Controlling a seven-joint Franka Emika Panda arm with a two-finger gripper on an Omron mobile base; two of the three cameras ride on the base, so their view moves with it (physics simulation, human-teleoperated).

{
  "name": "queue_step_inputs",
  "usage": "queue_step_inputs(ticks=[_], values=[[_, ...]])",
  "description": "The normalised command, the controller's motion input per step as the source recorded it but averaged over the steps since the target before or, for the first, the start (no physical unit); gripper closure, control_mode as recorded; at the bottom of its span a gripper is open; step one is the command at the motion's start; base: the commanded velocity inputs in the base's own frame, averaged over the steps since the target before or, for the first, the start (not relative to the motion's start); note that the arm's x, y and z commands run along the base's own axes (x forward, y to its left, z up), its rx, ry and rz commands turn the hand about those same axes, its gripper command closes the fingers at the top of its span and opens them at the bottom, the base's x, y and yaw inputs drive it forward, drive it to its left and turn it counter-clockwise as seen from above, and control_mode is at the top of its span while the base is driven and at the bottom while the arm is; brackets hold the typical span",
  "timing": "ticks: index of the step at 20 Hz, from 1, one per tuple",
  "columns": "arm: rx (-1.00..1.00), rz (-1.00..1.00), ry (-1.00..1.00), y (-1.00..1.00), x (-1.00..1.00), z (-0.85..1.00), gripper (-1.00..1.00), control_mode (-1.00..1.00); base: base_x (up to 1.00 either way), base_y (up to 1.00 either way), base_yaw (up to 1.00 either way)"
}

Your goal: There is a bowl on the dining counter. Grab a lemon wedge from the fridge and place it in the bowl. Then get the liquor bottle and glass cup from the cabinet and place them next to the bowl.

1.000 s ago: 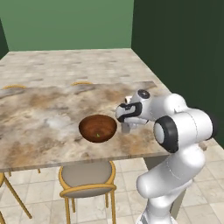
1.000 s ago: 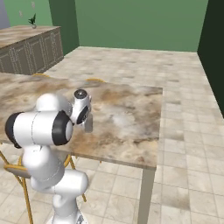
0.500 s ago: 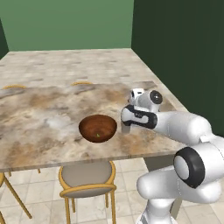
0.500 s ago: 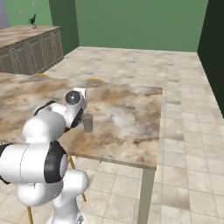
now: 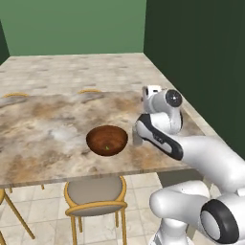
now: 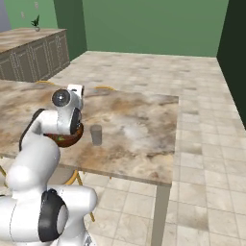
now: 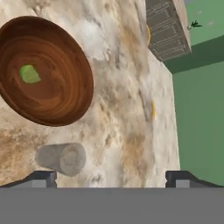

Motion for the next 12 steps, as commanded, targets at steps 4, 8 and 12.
queue_step_inputs(ticks=[4, 8, 12], values=[[0.16, -0.35, 0.15, 0.23, -0.47, 0.98, -1.00, -1.00, 0.00, 0.00, 0.00], [0.28, -0.52, 0.25, 0.00, -0.81, 0.61, -1.00, -1.00, 0.00, 0.00, 0.00], [0.29, -0.64, 0.11, 0.00, -1.00, 0.13, -1.00, -1.00, 0.00, 0.00, 0.00]])
